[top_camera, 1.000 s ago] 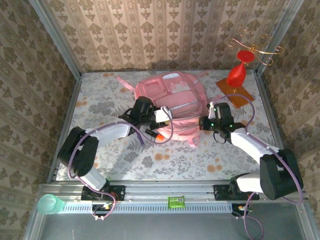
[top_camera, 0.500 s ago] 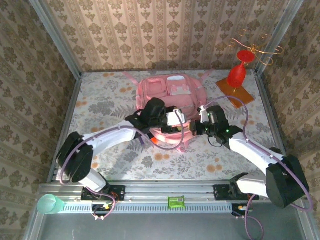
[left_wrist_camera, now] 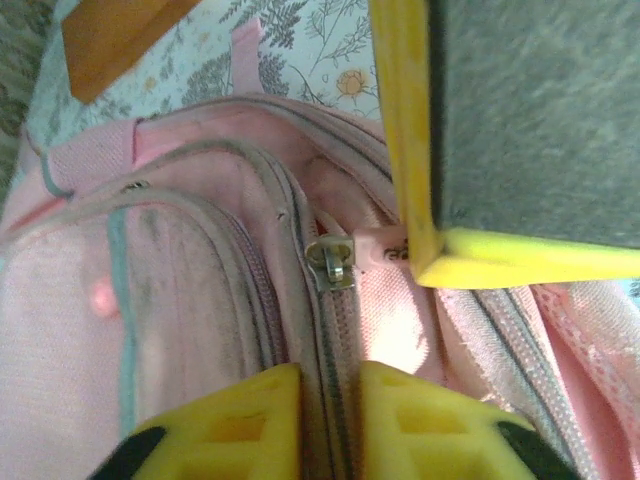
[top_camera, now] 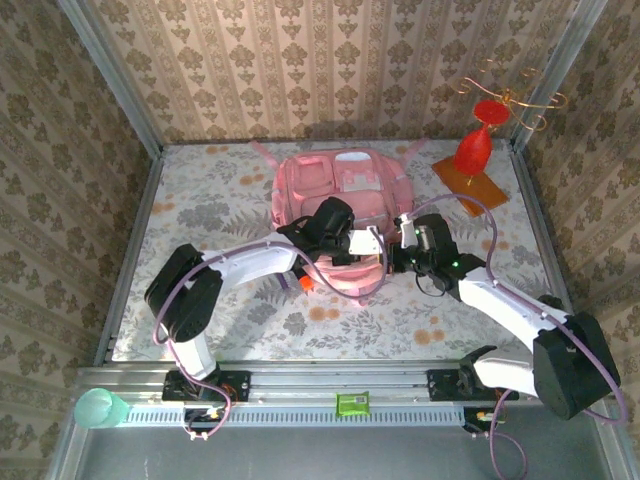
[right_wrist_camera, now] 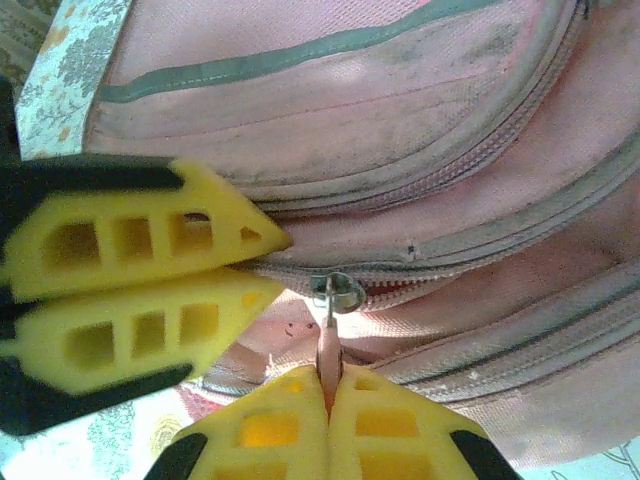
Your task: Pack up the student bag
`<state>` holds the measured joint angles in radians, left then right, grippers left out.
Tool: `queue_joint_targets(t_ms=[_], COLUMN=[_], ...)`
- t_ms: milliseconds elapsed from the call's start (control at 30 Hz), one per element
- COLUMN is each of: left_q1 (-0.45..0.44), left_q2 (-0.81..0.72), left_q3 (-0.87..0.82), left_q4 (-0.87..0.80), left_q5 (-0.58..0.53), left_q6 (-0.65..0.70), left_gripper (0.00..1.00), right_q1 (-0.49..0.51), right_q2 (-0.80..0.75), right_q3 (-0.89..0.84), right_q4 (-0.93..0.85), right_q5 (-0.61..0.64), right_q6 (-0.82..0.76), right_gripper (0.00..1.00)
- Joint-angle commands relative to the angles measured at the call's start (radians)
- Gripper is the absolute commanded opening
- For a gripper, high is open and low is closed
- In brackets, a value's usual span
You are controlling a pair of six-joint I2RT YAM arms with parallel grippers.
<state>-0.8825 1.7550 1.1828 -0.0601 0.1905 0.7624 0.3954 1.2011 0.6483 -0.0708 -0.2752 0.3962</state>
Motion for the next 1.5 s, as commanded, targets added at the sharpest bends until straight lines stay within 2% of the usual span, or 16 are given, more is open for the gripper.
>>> queue_joint_targets(t_ms=[0, 100, 300, 500, 633, 733, 867, 900, 967, 1067, 1167, 1200, 1267, 1333, 1467], left_q1=[0.047, 0.075, 0.111, 0.138, 0.155, 0.161, 0.161, 0.163, 0.172, 0.194, 0.211, 0.214, 0.217, 0.218, 0.224], left_q2=[-0.028, -0.073, -0.11, -0.15, -0.171, -0.168, -0.158, -0.158, -0.162, -0.169, -0.179, -0.183, -0.186, -0.189, -0.19], left_q3=[-0.038, -0.1, -0.154, -0.191, -0.2, -0.201, -0.201, -0.201, -0.208, -0.211, -0.201, -0.201, -0.199, -0.193, -0.189], left_q4=[-0.003, 0.062, 0.158, 0.213, 0.223, 0.23, 0.244, 0.245, 0.259, 0.281, 0.277, 0.277, 0.276, 0.259, 0.249], left_q5=[0.001, 0.071, 0.154, 0.238, 0.254, 0.244, 0.272, 0.288, 0.324, 0.391, 0.446, 0.485, 0.5, 0.509, 0.515], left_q6=[0.017, 0.024, 0.005, -0.016, -0.03, -0.038, -0.046, -0.046, -0.05, -0.075, -0.095, -0.097, -0.101, -0.098, -0.094], left_gripper=[0.0, 0.0, 0.0, 0.0, 0.0, 0.0, 0.0, 0.0, 0.0, 0.0, 0.0, 0.0, 0.0, 0.0, 0.0], right_q1=[-0.028, -0.058, -0.089, -0.172, -0.183, -0.182, -0.174, -0.167, -0.161, -0.161, -0.166, -0.167, -0.167, -0.168, -0.175], right_q2=[-0.024, -0.006, 0.039, 0.127, 0.174, 0.151, 0.094, 0.078, 0.055, 0.049, 0.101, 0.129, 0.166, 0.178, 0.209], right_q3=[0.042, 0.074, 0.138, 0.196, 0.238, 0.215, 0.152, 0.137, 0.116, 0.114, 0.127, 0.139, 0.154, 0.148, 0.155], right_q4=[-0.073, -0.173, -0.258, -0.261, -0.257, -0.206, -0.098, -0.08, -0.049, -0.036, -0.013, -0.008, 0.0, 0.031, 0.056], right_q5=[0.113, 0.237, 0.36, 0.4, 0.414, 0.325, -0.04, -0.099, -0.173, -0.199, -0.258, -0.3, -0.34, -0.344, -0.354], right_q6=[0.002, 0.016, 0.01, -0.005, -0.028, -0.059, -0.158, -0.175, -0.213, -0.262, -0.307, -0.318, -0.333, -0.363, -0.421], right_gripper=[0.0, 0.0, 0.0, 0.0, 0.0, 0.0, 0.0, 0.0, 0.14, 0.32, 0.44, 0.54, 0.65, 0.69, 0.69])
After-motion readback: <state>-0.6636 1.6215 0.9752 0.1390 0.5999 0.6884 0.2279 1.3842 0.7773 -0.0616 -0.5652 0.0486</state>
